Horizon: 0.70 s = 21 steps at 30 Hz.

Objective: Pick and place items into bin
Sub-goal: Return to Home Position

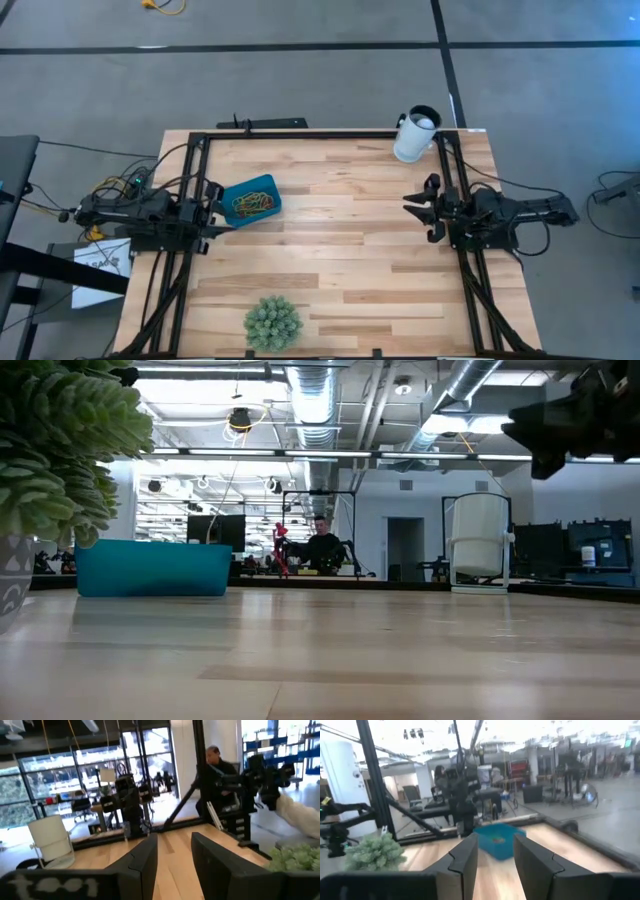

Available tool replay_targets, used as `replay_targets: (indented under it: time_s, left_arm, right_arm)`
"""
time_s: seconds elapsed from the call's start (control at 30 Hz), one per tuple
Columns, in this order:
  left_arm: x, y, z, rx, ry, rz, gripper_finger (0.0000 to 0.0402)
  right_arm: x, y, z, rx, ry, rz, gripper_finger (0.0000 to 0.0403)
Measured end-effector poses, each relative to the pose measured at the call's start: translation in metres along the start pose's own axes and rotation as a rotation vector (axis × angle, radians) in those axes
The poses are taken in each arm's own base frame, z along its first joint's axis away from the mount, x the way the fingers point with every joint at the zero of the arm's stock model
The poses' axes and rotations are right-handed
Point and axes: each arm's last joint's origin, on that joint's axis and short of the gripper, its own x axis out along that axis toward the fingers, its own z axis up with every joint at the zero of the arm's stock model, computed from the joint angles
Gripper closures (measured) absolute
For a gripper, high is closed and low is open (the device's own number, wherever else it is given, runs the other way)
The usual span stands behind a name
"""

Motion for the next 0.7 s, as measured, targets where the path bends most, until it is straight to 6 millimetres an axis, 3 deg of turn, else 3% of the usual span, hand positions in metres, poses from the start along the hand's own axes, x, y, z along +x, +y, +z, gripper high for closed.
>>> replay_targets:
  time_s: [0.23, 0.43, 0.53, 0.7]
  left_arm:
    - [0.004, -0.002, -0.017, -0.041, -0.119, 0.029, 0.0292]
    - [0.004, -0.002, -0.021, -0.055, -0.068, 0.045, 0.0292]
    - [0.004, -0.003, -0.031, -0.067, 0.041, 0.05, 0.0292]
    - [0.004, -0.003, -0.041, -0.177, 0.138, 0.074, 0.0292]
  right_arm:
    - [0.0, -0.001, 0.0, -0.052, 0.002, -0.015, 0.0285]
    - [0.0, -0.001, -0.001, -0.054, 0.011, -0.014, 0.0285]
    - [0.0, -0.001, -0.001, -0.054, 0.012, -0.014, 0.0285]
    - [0.0, -0.001, -0.001, -0.054, 0.012, -0.013, 0.0285]
